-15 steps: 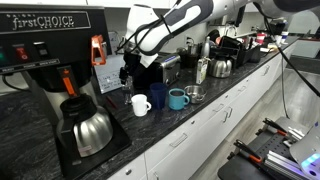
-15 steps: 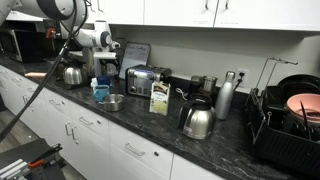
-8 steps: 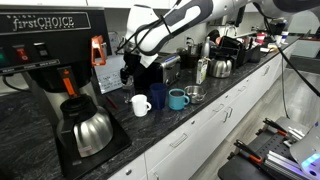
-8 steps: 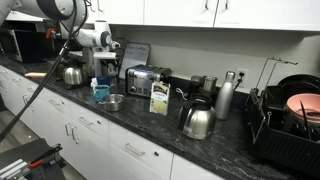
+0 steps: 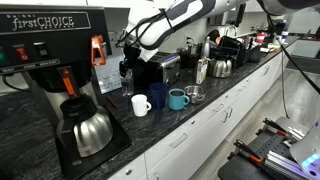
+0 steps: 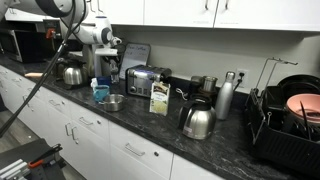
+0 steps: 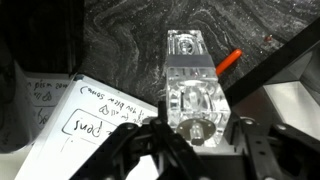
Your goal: Move the glass object to the front right side of the countertop
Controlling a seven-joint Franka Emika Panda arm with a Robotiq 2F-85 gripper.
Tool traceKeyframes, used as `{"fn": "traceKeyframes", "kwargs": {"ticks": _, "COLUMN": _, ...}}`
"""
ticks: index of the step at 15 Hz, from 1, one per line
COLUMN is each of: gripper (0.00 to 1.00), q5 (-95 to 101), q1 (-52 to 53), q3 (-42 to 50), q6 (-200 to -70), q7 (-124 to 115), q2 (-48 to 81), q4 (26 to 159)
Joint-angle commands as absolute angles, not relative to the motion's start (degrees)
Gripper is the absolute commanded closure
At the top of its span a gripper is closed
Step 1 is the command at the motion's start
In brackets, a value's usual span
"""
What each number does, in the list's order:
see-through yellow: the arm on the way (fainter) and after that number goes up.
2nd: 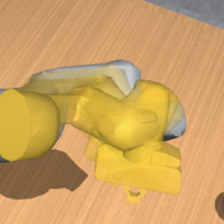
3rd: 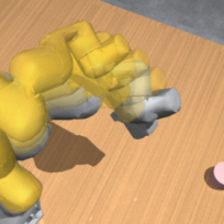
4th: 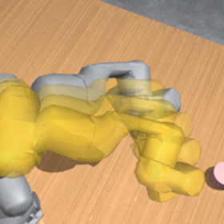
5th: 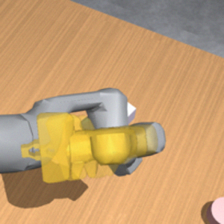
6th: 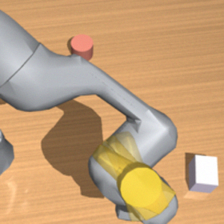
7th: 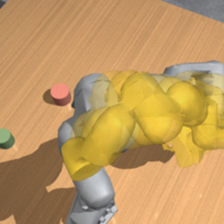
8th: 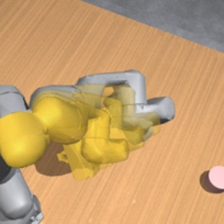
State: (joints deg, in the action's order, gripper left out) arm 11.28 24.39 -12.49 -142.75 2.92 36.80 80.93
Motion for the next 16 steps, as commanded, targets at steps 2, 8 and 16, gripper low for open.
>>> {"fn": "traceKeyframes", "kwargs": {"ticks": 2, "gripper": 0.73, "q5": 10.7, "q1": 23.0, "q3": -12.4, "q6": -144.8, "q7": 2.0, "q2": 32.9, "q4": 83.8}}
{"fn": "traceKeyframes", "kwargs": {"ticks": 8, "gripper": 0.73, "q5": 12.6, "q1": 23.1, "q3": -9.4, "q6": -145.9, "q7": -1.2, "q2": 25.7, "q4": 88.2}}
{"fn": "traceKeyframes", "kwargs": {"ticks": 16, "gripper": 0.73, "q5": 14.9, "q1": 23.2, "q3": -9.0, "q6": -144.1, "q7": -10.0, "q2": 13.1, "q4": 99.0}}
